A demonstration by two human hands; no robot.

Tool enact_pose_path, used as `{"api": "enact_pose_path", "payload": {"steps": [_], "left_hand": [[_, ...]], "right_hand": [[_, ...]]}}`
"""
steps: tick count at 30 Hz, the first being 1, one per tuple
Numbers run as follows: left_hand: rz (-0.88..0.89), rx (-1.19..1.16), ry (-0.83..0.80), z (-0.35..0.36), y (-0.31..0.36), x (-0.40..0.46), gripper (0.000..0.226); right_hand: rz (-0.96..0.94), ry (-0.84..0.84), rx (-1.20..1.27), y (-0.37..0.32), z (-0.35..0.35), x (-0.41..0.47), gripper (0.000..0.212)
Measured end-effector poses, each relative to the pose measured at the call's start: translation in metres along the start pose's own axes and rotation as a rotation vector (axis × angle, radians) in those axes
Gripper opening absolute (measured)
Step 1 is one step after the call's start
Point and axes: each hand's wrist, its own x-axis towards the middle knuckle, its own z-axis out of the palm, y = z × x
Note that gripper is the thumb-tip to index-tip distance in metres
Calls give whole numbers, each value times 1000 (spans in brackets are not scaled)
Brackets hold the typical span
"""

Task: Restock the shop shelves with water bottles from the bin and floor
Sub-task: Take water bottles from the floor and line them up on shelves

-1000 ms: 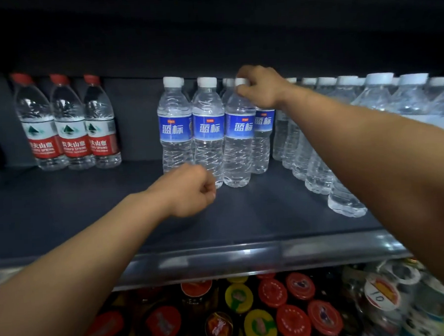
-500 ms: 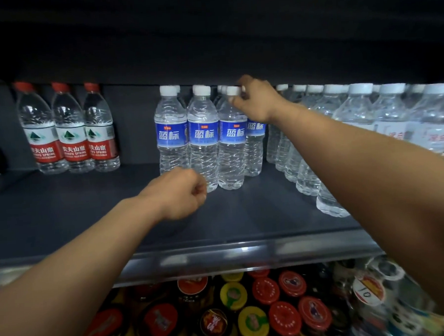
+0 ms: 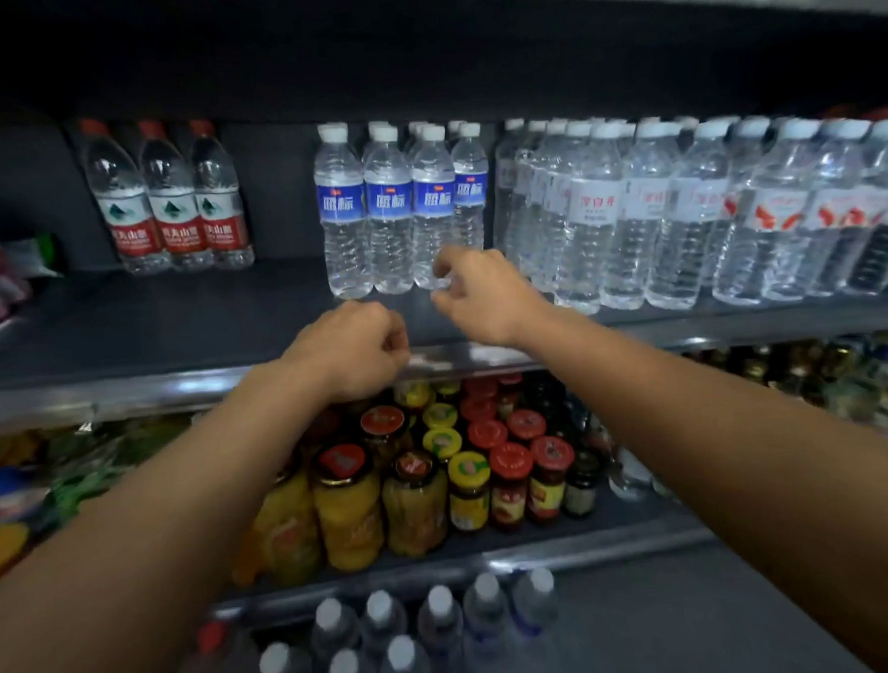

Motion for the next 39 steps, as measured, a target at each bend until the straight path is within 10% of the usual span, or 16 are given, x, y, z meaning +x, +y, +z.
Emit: {"api": "enact_pose_path", "payload": {"steps": [13,24,39], "left_hand": [[-10,-117,-439,188,23,-134,16],[-154,-128,-873,352,12,-220,16],[-312,-214,-844,386,-36,-237,24]], "right_hand": [[37,-480,64,14,126,-214,11],[182,-942,98,51,252,-351,39],[88,-649,205,34,291,-247,53]]}}
